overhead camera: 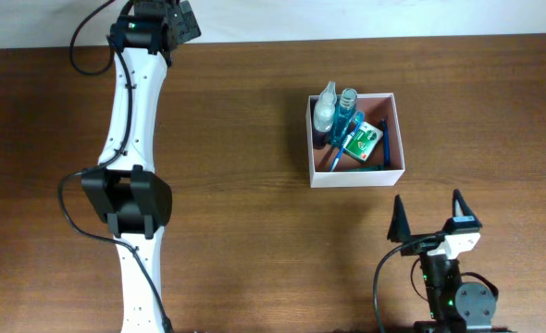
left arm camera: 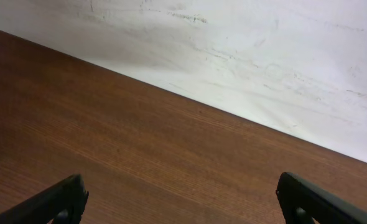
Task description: Pack container
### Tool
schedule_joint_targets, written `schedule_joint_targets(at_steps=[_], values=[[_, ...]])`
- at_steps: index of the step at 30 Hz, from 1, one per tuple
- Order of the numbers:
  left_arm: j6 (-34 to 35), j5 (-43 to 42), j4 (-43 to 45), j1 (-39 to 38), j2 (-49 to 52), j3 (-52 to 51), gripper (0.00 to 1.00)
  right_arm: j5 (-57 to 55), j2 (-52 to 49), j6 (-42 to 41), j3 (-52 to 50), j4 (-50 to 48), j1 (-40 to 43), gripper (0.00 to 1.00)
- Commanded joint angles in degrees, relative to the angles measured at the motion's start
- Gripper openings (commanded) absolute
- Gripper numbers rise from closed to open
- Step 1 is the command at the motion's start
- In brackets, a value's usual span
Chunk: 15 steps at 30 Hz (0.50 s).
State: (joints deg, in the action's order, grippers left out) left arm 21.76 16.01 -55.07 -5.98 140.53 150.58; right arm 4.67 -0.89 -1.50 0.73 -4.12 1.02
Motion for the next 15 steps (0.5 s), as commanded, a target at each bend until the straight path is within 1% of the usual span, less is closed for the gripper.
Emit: schedule_joint_targets(at_steps=[1,6,15], values=[[0.52,-0.20,0.04,-0.02,0.26,0.42,0.99,-0.90,0.66,-0.20,-0.42,2.58,-0.68,0.99],[0.52,-0.20,0.04,-0.02,0.26,0.42,0.99,-0.90,0.66,-0.20,-0.42,8.00,-0.68,0.99],[0.52,-0.20,0.04,-0.02,0.26,0.42,0.99,-1.09,0.66,-0.22,-0.42,8.26,-0.63,0.99]])
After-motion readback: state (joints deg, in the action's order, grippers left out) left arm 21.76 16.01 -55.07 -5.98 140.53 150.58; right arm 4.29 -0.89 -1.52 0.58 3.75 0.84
